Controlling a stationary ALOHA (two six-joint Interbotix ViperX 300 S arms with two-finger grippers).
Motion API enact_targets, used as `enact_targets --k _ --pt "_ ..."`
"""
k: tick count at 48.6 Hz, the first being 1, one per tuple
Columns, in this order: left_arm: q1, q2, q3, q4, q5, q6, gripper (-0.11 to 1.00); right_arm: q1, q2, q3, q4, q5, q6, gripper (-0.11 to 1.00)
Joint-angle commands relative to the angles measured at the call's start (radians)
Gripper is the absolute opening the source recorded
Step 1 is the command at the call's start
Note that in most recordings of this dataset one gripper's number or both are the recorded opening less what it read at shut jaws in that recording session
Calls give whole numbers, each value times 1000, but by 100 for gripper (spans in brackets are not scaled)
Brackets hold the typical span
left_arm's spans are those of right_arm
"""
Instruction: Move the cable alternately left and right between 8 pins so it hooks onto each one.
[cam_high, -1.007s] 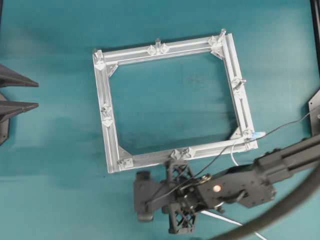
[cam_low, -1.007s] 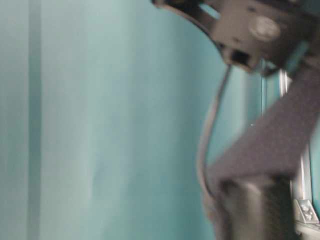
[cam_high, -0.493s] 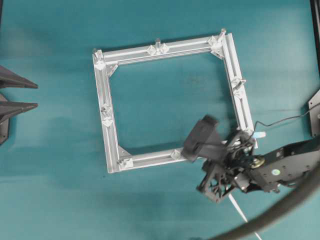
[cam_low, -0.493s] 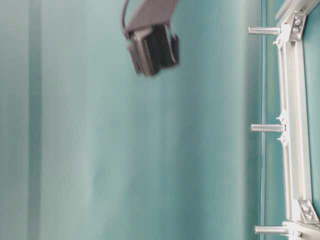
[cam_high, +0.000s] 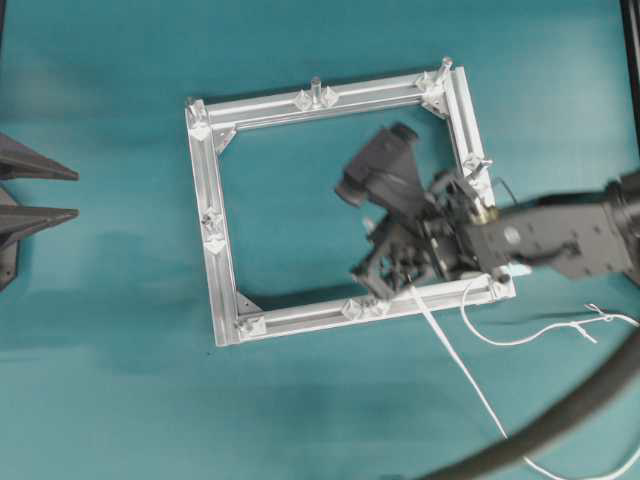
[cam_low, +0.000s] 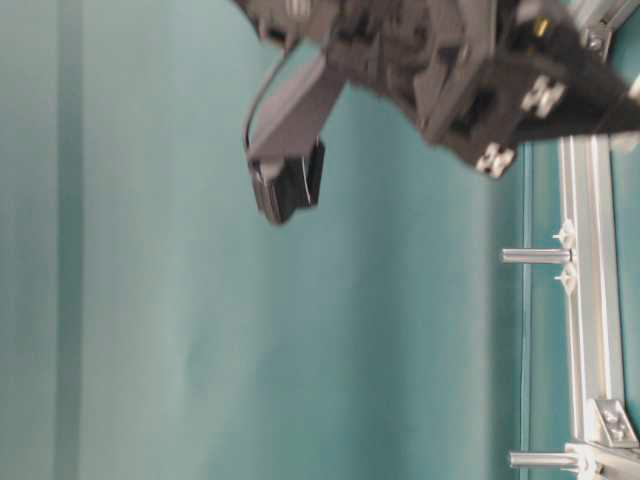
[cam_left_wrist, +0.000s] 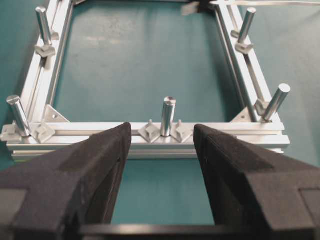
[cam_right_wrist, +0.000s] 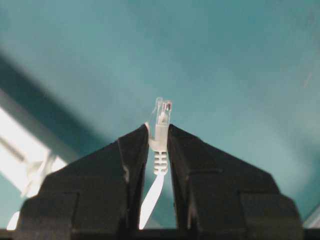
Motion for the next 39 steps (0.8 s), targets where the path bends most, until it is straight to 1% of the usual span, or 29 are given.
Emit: enact_targets --k 1,4,6,10,11,12,15,17,21,29,31,32,39 --pt "-5 9 -12 -2 -11 2 55 -18 5 -43 20 -11 -97 14" --pt "-5 8 -12 -2 -11 2 55 -20 23 -66 51 -11 -216 14" --pt "-5 9 -11 -2 -11 2 55 -20 35 -81 80 -11 -295 14" --pt "-5 8 -11 -2 -11 2 55 -20 60 -110 149 -11 -472 14" --pt "-5 8 -11 -2 -11 2 55 -20 66 -121 170 -11 -540 14" --pt "-5 8 -11 -3 -11 2 55 -20 72 -129 186 -11 -586 14" --pt "-3 9 -11 -2 -11 2 55 -20 84 -153 218 -9 -718 14" --pt "-5 9 -11 -2 -11 2 55 -18 91 -170 232 -5 -790 14" --pt "-5 8 -11 -2 -11 2 55 -14 106 -207 242 15 -922 14" --pt "-5 8 -11 -2 -11 0 55 12 130 -262 242 51 -1140 14" --pt "-5 8 -11 -2 -11 0 55 28 135 -272 242 51 -1200 14" --pt "-5 8 -11 -2 -11 0 55 41 140 -279 242 52 -1247 14" --pt "-5 8 -11 -2 -11 0 55 112 164 -314 244 57 -1448 14"
